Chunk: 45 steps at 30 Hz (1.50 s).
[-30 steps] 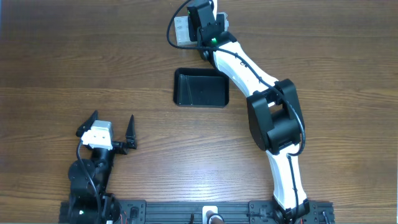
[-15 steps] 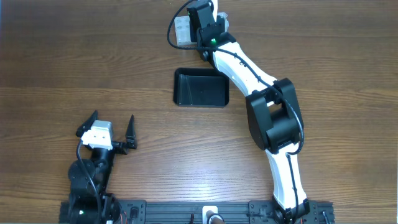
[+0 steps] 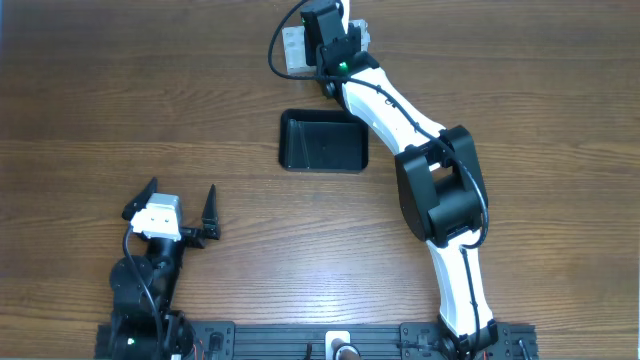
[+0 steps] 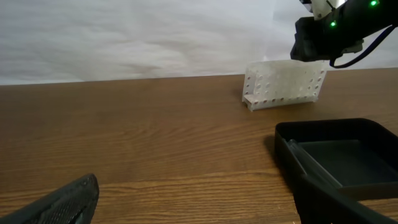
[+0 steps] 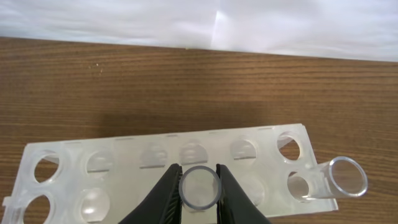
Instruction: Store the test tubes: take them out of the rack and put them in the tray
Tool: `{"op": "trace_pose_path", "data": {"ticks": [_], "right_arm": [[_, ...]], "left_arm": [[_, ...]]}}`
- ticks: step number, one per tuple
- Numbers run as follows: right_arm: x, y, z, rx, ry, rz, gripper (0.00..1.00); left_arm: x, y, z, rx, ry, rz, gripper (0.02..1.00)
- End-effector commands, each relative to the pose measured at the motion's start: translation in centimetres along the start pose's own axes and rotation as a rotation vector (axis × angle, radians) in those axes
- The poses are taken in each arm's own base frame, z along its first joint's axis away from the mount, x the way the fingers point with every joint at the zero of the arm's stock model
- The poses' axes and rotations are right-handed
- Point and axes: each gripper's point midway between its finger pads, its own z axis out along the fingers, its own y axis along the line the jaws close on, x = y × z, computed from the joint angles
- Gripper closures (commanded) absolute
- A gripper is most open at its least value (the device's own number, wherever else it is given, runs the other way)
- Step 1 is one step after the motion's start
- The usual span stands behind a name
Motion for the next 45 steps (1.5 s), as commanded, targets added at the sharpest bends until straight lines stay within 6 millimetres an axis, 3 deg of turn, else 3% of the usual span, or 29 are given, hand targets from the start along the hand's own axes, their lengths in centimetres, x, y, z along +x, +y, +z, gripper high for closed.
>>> {"op": "trace_pose_path", "data": {"ticks": [1, 8, 16, 19, 21, 24, 26, 32, 37, 41, 45], "right_arm": [[-2.0, -0.4, -0.4, 0.011, -0.044, 0.011, 0.844], [-6.9, -0.8, -4.4, -0.009, -0.140, 0.017, 0.866], [-14.8, -2.1, -12.3, -0.043, -0.322, 0.081, 0.873], [-15.9, -2.1, -14.3, -0.056, -0.344, 0.087, 0.877], [-15.5, -1.9, -15.2, -0.062, -0.319, 0.076, 0.884], [-13.3, -1.4, -15.6, -0.064, -0.223, 0.052, 0.886], [-10.5, -0.8, -15.4, -0.081, -0.114, 0.050, 0.888], [0.3, 1.8, -13.4, -0.218, 0.275, 0.010, 0.890], [7.4, 2.6, -11.3, -0.259, 0.476, 0.033, 0.871], [10.5, 3.3, -10.7, -0.303, 0.561, 0.043, 0.871], [11.6, 3.4, -10.2, -0.301, 0.589, 0.040, 0.866]], "left_arm": [[0.2, 0.0, 0.0, 0.005, 0.001, 0.010, 0.018], [0.2, 0.0, 0.0, 0.004, 0.001, 0.010, 0.018], [0.2, 0.0, 0.0, 0.005, 0.001, 0.010, 0.018], [0.2, 0.0, 0.0, 0.004, 0.001, 0.010, 0.018], [0.2, 0.0, 0.0, 0.005, 0.001, 0.010, 0.020], [0.2, 0.0, 0.0, 0.005, 0.001, 0.010, 0.020], [0.2, 0.0, 0.0, 0.005, 0.001, 0.010, 0.018], [0.2, 0.0, 0.0, 0.004, 0.001, 0.010, 0.018], [0.2, 0.0, 0.0, 0.005, 0.001, 0.010, 0.018], [0.2, 0.0, 0.0, 0.004, 0.001, 0.010, 0.018], [0.2, 0.0, 0.0, 0.004, 0.001, 0.010, 0.018]]}}
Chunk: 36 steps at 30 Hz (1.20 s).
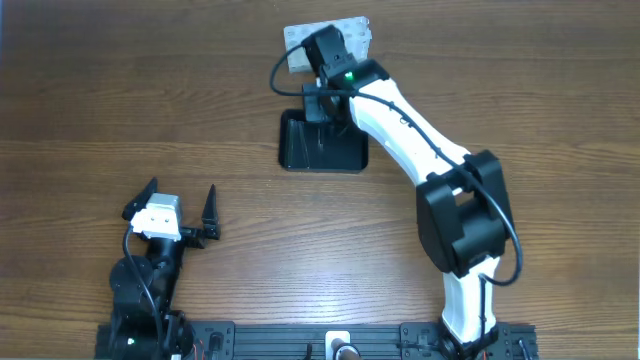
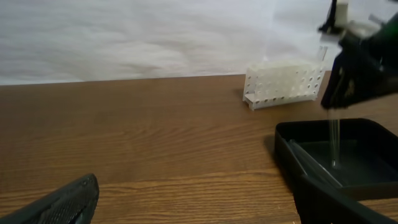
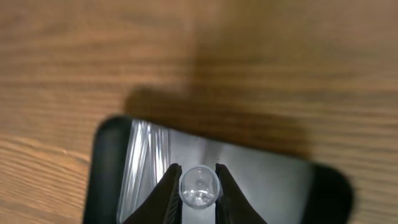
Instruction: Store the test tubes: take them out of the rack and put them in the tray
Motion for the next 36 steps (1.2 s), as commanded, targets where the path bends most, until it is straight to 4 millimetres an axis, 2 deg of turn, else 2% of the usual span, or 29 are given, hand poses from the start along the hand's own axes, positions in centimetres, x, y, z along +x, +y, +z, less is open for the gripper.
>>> {"op": "trace_pose_path", "data": {"ticks": [1, 10, 19, 25, 31, 36], "right_arm": [[0.4, 0.6, 0.5, -0.049, 0.024, 0.029, 0.864], [2.5, -0.4, 3.2, -0.014, 0.110, 0.075, 0.831], [2.6, -1.0, 3.4, -0.005, 0.121, 0.086, 0.680], [1.7, -0.8, 3.2, -0.018, 0.088, 0.082, 0.638], [0.2, 0.7, 0.9, -0.103, 0.049, -0.002, 0.625], [-2.0, 1.3, -2.9, -0.128, -0.047, -0.068, 0.586]], "left_arm": [[0.2, 0.0, 0.0, 0.005, 0.001, 0.010, 0.018], [0.2, 0.0, 0.0, 0.005, 0.001, 0.010, 0.018], [0.2, 0.0, 0.0, 0.004, 0.001, 0.010, 0.018], [0.2, 0.0, 0.0, 0.005, 0.001, 0.010, 0.018], [0.2, 0.0, 0.0, 0.004, 0.001, 0.010, 0.018], [0.2, 0.0, 0.0, 0.004, 0.001, 0.010, 0.018]]}}
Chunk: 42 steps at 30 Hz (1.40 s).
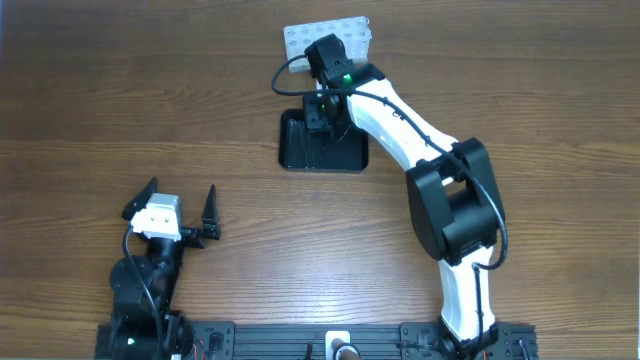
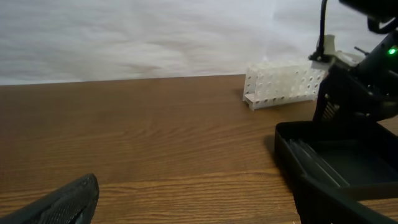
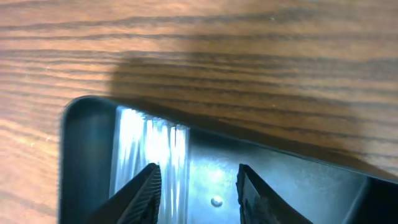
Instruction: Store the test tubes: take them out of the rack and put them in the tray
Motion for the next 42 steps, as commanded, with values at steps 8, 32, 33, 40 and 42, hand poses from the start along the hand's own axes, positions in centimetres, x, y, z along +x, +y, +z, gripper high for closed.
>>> {"op": "trace_pose_path", "data": {"ticks": [8, 32, 33, 40, 42], "right_arm": [[-11.4, -3.2, -10.4, 0.155, -0.501, -0.030, 0.505], [-16.6, -11.6, -3.4, 0.349, -0.673, 0.029, 0.343], [-16.6, -11.6, -3.4, 0.349, -0.676, 0.029, 0.354], [-17.1, -11.4, -3.5, 0.343, -0.703, 0.031, 0.459], [-17.1, -11.5, -3.6, 0.349, -0.704, 0.033, 0.496]], "left_arm": [[0.2, 0.0, 0.0, 0.005, 0.001, 0.010, 0.018], [0.2, 0.0, 0.0, 0.005, 0.001, 0.010, 0.020], [0.2, 0.0, 0.0, 0.005, 0.001, 0.010, 0.018], [0.2, 0.0, 0.0, 0.005, 0.001, 0.010, 0.018], [0.2, 0.0, 0.0, 0.004, 0.001, 0.010, 0.018]]}}
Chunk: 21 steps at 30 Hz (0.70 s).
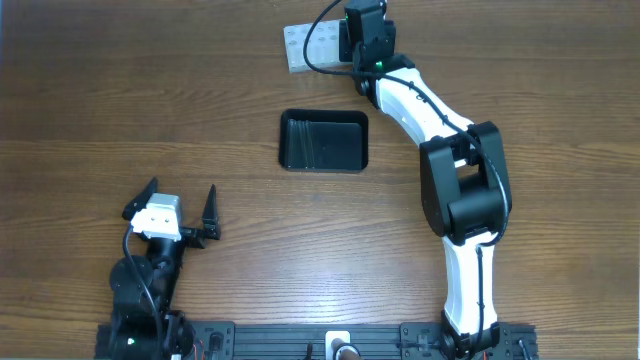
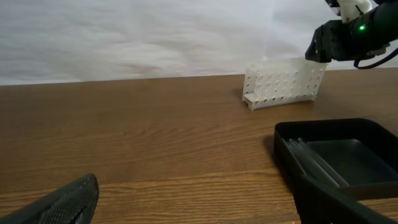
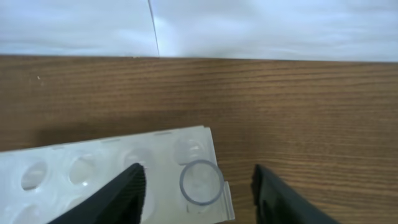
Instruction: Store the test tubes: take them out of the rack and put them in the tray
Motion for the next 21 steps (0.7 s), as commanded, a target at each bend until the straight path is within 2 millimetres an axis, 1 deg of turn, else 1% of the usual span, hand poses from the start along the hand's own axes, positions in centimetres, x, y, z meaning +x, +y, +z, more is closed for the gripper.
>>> {"op": "trace_pose_path", "data": {"ticks": [1, 6, 13, 21], "right_arm": [[-0.24, -0.85, 0.39, 0.033, -0.012, 0.005, 0.518], [-0.22, -1.18, 0.40, 0.052, -0.013, 0.005, 0.623], [-0.18, -1.18, 0.40, 0.052, -0.011, 0.004, 0.816], [-0.53, -0.93, 0.36, 0.047, -0.026, 0.007, 0.862]], "left_arm": [[0.15, 0.03, 0.00, 0.002, 0.001, 0.010, 0.018], [0.15, 0.02, 0.00, 0.002, 0.001, 0.010, 0.018], [0.15, 0.02, 0.00, 0.002, 0.001, 0.010, 0.018], [0.15, 0.02, 0.00, 0.002, 0.001, 0.010, 0.018]]}}
